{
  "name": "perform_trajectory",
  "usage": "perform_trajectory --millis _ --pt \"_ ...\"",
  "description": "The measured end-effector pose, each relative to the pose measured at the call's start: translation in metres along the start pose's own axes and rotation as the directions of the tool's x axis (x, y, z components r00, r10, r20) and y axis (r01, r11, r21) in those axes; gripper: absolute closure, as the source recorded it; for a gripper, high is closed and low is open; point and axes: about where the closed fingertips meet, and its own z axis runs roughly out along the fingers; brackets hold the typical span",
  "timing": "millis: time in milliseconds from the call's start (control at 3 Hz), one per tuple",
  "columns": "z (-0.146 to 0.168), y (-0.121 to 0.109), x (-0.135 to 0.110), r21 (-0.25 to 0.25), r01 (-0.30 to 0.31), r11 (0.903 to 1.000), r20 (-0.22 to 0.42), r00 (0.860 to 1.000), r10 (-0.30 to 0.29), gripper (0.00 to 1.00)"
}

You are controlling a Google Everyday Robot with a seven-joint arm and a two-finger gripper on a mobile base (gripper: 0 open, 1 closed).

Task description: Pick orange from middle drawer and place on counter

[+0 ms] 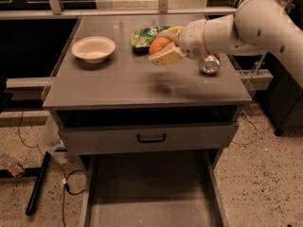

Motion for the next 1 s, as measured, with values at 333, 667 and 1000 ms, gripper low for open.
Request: perform_trajectory --millis 333,667,1000 --pt "0.003 -0.014 0.02 0.092 -0.046 0.9947 -0.05 0.997 0.05 1.0" --pt "0.004 -0.026 0.039 0.185 -0.086 0.979 -0.083 0.991 0.103 1.0" --pt "0.007 -0.032 0.054 0.229 -0.117 0.9664 -0.094 0.985 0.142 1.0"
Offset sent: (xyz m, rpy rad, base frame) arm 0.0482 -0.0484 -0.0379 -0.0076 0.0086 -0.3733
